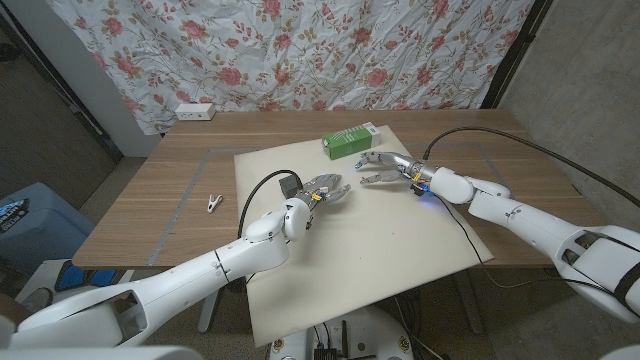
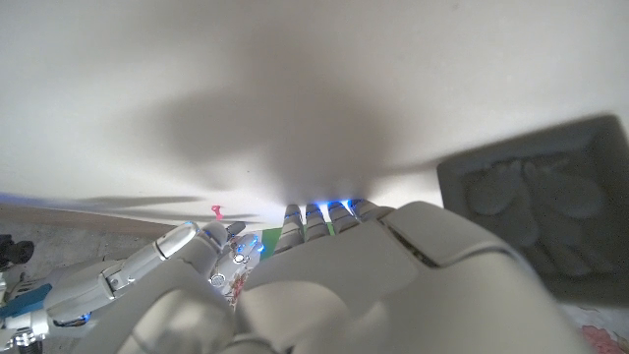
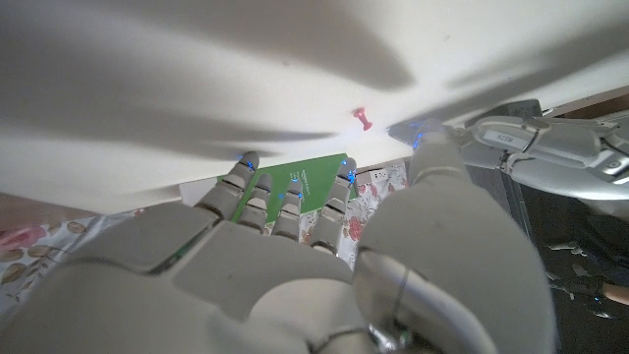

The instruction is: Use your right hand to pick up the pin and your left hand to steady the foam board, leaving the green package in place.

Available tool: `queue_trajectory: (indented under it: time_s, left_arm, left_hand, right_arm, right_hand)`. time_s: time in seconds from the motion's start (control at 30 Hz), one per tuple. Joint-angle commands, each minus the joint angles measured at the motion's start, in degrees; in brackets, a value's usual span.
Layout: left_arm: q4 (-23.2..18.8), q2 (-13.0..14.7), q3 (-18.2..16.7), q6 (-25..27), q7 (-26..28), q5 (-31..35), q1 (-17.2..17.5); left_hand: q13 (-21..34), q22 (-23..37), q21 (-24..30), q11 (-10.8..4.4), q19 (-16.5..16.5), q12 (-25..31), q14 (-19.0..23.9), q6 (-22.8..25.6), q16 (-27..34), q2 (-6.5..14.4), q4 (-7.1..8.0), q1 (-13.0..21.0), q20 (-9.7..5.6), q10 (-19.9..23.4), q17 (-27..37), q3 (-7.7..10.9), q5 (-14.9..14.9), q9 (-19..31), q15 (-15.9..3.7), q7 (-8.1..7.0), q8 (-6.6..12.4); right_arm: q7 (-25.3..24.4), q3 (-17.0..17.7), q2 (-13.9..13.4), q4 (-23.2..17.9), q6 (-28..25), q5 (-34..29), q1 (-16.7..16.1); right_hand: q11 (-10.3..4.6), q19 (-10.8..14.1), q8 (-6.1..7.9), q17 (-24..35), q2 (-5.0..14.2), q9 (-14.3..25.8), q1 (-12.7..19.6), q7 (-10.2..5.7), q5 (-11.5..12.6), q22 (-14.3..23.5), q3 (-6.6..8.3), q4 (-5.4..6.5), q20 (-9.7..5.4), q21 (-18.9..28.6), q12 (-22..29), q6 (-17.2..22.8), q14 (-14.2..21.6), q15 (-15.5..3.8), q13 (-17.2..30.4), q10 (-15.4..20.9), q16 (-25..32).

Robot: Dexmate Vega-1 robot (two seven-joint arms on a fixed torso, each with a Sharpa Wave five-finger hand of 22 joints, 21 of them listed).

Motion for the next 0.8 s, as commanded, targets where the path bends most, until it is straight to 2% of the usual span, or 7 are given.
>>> queue_trajectory:
  time_s: [0.03,0.2,0.57,0.8]
  left_arm:
    - [-2.05,0.65,-0.9,-0.27,0.72,0.74,0.76]
    - [-2.72,1.14,-1.38,-1.14,0.81,0.84,0.94]
    - [-3.83,2.17,-3.34,-3.31,2.09,0.87,2.04]
    - [-4.57,2.83,-5.3,-4.65,2.79,-0.01,3.1]
  left_hand:
    - [0.14,0.26,0.34,-0.18,-0.02,0.36,0.04,0.19,0.34,6.81,0.12,0.55,-3.24,0.11,0.15,0.54,0.36,0.2,-0.06,-0.16,0.18]
    - [0.14,0.26,0.32,-0.2,0.02,0.3,0.06,0.27,0.32,6.76,0.11,0.55,-3.25,0.06,0.15,0.62,0.35,0.2,-0.03,-0.14,0.14]
    - [0.14,0.26,0.27,0.08,0.07,0.26,0.23,0.43,0.33,6.66,0.08,0.55,-3.21,0.16,0.15,0.81,0.32,0.2,0.08,-0.04,0.05]
    - [0.14,0.26,0.35,0.07,0.39,0.31,0.47,0.76,0.38,6.62,0.05,0.56,-3.1,0.4,0.14,0.93,0.31,0.19,0.11,0.03,0.09]
  right_arm:
    - [0.82,1.78,-1.54,-4.39,-1.25,0.62,-1.86]
    - [1.25,2.55,-1.88,-5.82,-2.02,1.19,-2.6]
    - [0.96,4.55,-2.23,-8.79,-4.24,2.68,-4.22]
    - [0.46,5.13,-2.37,-9.78,-5.96,2.37,-4.46]
  right_hand:
    - [0.17,-0.62,-0.63,-0.05,0.06,-0.11,-0.93,-0.01,0.32,0.15,-0.31,0.24,0.18,-0.01,-0.03,-1.06,-0.78,0.14,0.11,-0.58,-0.23]
    - [-0.03,-1.08,-1.48,-0.23,0.04,-0.35,-1.9,0.09,0.26,0.1,-0.55,0.49,-0.3,0.07,-0.08,-1.95,-1.15,-0.33,-0.04,-1.04,-0.5]
    - [-0.12,-0.85,-2.14,-0.43,0.48,-0.54,-2.74,0.39,0.18,0.07,-0.6,0.79,-0.69,0.33,0.04,-2.38,-1.18,-0.52,-0.2,-1.03,-0.62]
    - [-0.5,-0.02,-3.57,-0.79,1.17,-0.86,-3.92,0.12,0.0,0.03,-0.67,1.16,-1.35,0.69,0.2,-3.89,-1.03,-1.34,-0.5,-0.79,-0.73]
